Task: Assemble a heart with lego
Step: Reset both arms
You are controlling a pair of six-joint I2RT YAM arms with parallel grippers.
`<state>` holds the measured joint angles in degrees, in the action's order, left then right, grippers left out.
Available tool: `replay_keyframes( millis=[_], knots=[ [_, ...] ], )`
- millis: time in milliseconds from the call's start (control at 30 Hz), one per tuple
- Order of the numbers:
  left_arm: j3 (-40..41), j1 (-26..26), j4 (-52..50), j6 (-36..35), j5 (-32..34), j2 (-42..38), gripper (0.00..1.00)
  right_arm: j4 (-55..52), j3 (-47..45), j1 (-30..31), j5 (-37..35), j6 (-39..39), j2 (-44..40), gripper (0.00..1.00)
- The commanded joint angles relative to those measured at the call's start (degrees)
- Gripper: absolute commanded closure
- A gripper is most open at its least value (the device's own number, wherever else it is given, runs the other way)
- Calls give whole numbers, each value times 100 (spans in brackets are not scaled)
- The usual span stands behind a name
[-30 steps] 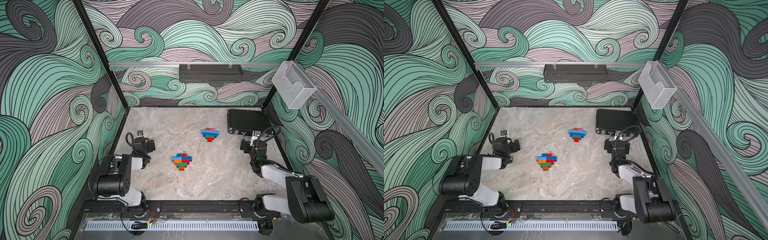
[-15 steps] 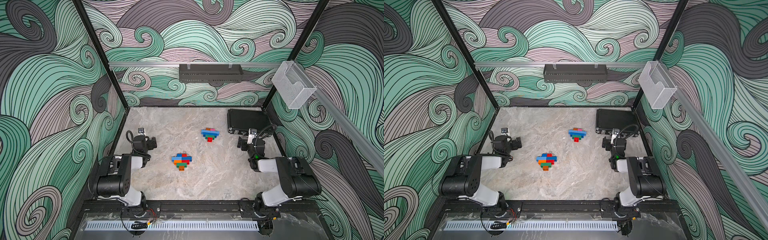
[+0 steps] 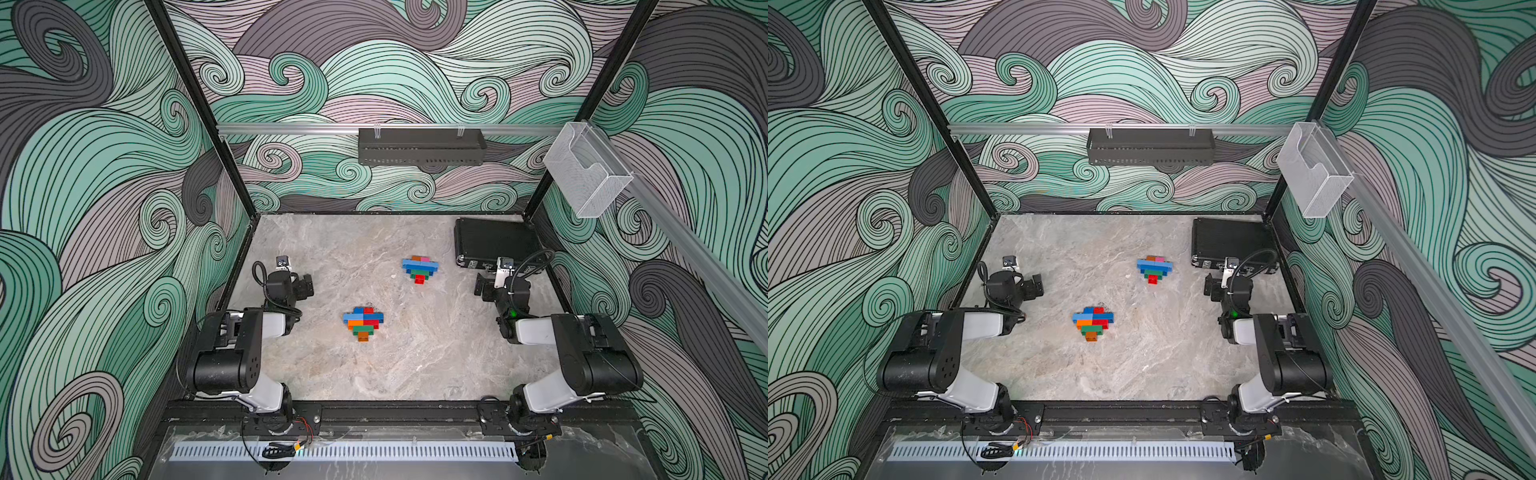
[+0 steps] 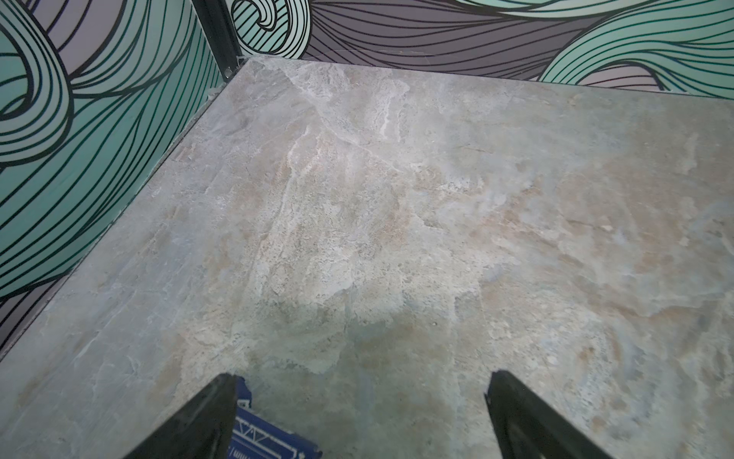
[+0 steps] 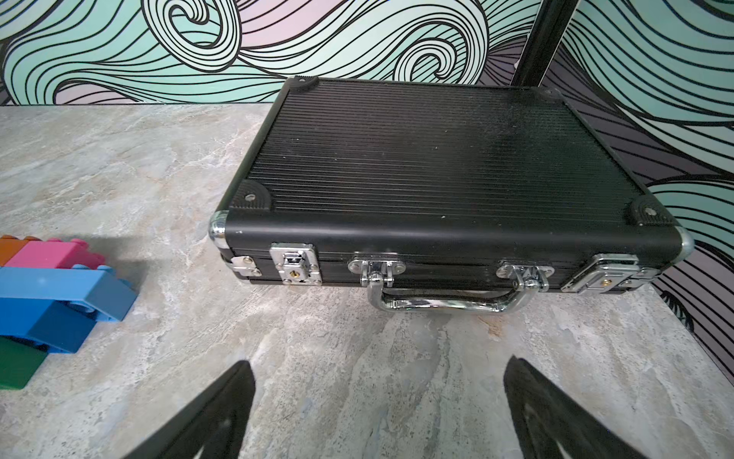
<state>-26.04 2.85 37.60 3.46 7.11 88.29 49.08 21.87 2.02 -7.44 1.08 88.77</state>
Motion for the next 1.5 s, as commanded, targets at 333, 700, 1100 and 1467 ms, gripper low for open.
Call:
replay_keyframes(
  millis=[333, 700, 1100, 1467],
  knots=[
    [-145, -4, -5, -21, 27, -75, 1, 24, 102, 4, 50, -48, -61, 1],
    [-52, -100, 152, 90, 625, -67, 1, 66, 91, 43, 16, -32, -49, 1],
    [-50, -127, 137, 106, 651, -102, 1, 70, 70, 16, 14, -47, -75, 1],
    [-50, -128, 140, 111, 649, -101, 1, 57, 75, 31, 4, -29, -75, 1]
  ],
)
